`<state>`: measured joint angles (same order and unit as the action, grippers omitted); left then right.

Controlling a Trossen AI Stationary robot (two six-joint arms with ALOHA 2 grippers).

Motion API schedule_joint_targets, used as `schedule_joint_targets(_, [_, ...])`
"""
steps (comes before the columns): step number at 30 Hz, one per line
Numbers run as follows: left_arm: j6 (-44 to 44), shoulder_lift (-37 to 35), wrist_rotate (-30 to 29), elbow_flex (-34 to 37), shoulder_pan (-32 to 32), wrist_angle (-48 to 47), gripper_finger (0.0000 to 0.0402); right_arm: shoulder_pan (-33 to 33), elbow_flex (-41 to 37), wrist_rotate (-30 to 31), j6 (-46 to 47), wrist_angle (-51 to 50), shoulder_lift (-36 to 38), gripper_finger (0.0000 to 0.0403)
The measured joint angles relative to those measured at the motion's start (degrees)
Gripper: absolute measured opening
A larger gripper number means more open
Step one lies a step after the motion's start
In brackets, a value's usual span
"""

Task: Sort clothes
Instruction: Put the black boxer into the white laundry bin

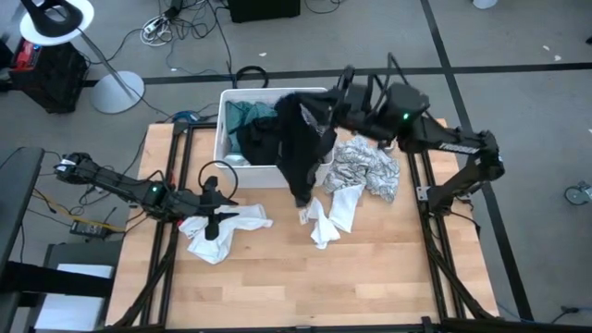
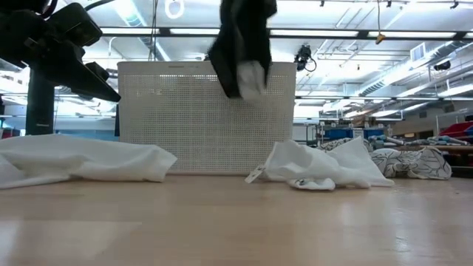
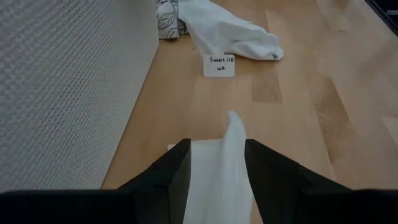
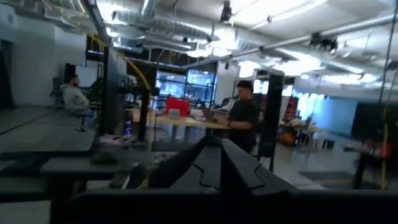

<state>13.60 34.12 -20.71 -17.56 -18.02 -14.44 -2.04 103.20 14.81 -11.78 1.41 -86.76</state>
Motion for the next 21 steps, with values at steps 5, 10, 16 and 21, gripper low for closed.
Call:
schedule_joint_targets(5, [-0.1,0.0,0.0,0.0,0.0,-0.1,0.0156,-2.3,11.2,-0.1,-2.5,-2.3,-4.4,0.0])
schedule_joint_targets(10, [-0.1,0.0,0.0,0.0,0.0,-0.3,0.0156,-6.4,21.5,-3.3,-2.2,-2.5,-8.7,0.0])
schedule_joint_targets(16, [-0.1,0.0,0.0,0.0,0.0,-0.2,0.0156,-10.1,31.4,-5.0,-1.7,-4.9,-13.5,0.0])
schedule_joint_targets(21, [-1.2,0.0,0.0,0.0,0.0,-0.1,0.0156,-11.6,31.3,-5.1,-1.3,-5.7,-15.0,0.0])
